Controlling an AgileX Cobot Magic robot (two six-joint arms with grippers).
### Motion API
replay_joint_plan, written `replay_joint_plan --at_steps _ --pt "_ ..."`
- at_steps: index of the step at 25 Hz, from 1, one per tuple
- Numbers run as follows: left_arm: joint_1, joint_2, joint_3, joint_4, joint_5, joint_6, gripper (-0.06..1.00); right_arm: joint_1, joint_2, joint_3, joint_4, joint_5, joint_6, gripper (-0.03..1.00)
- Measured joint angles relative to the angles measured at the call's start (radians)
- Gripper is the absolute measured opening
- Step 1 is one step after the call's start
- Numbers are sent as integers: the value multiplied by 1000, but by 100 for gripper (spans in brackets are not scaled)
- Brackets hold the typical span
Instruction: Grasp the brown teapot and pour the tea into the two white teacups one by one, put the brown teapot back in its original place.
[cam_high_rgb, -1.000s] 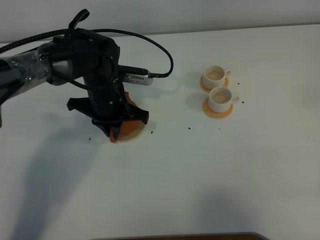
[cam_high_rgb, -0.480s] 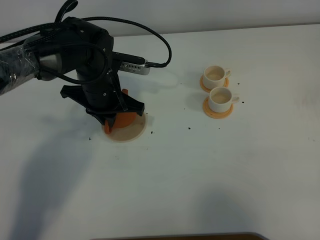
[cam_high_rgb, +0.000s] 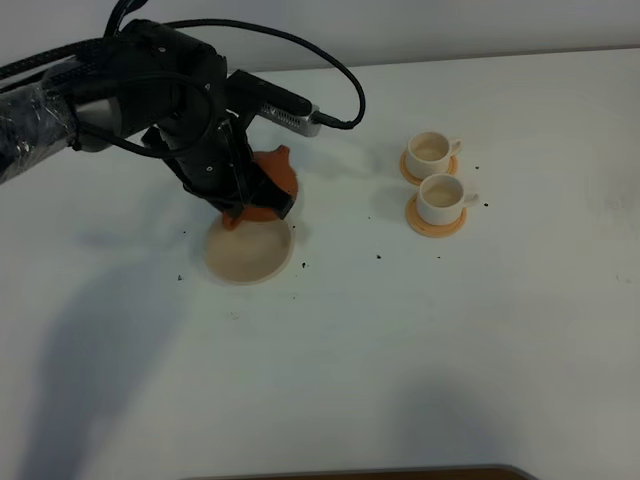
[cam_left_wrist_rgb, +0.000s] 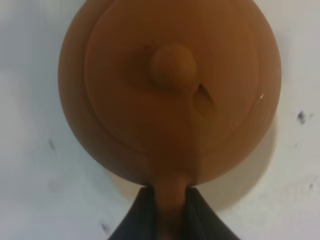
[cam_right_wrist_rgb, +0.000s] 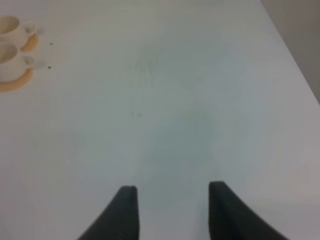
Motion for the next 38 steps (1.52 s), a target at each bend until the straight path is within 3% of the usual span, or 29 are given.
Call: replay_joint_plan --at_steps 9,14,21,28,38 --pt "0 0 -16 -33 -201 403 14 0 0 0 0 0 0 36" --pt "0 14 -22 -38 -317 500 14 0 0 0 0 0 0 36" --pt "0 168 -237 -38 -283 581 14 0 0 0 0 0 0 36" --pt "-3 309 -450 -38 -230 748 14 0 0 0 0 0 0 36" --pt "-43 350 -485 -39 -324 957 14 0 0 0 0 0 0 36"
